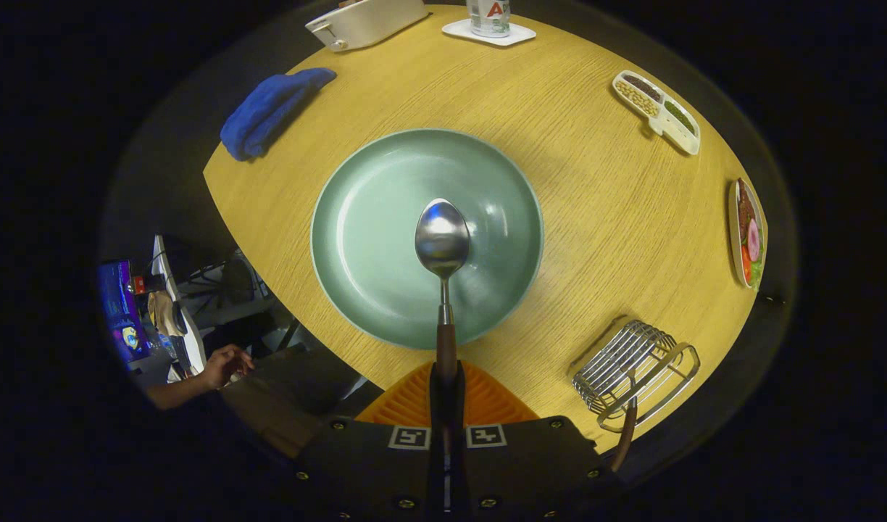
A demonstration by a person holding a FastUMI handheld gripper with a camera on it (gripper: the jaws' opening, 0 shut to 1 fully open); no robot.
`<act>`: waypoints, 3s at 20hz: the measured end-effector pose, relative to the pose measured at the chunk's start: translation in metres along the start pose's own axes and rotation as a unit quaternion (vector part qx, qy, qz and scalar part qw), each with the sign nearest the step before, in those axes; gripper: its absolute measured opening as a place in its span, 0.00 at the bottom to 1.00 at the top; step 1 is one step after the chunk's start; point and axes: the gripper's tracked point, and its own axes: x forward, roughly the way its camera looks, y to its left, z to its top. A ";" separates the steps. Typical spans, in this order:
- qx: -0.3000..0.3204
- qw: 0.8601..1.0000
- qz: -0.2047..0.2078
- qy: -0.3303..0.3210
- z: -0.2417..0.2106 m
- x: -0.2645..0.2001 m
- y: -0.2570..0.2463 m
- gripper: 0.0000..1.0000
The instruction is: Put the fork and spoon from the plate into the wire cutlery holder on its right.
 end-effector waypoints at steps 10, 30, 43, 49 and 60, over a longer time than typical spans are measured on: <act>0.002 1.000 -0.014 0.025 -0.050 -0.087 -0.046 0.04; 0.095 0.987 -0.021 0.129 -0.126 -0.103 -0.147 0.04; 0.081 0.979 -0.031 0.185 -0.110 -0.073 -0.166 0.04; 0.070 0.979 -0.034 0.187 -0.103 -0.065 -0.173 0.08; 0.073 0.992 -0.054 0.090 -0.086 -0.093 -0.172 0.35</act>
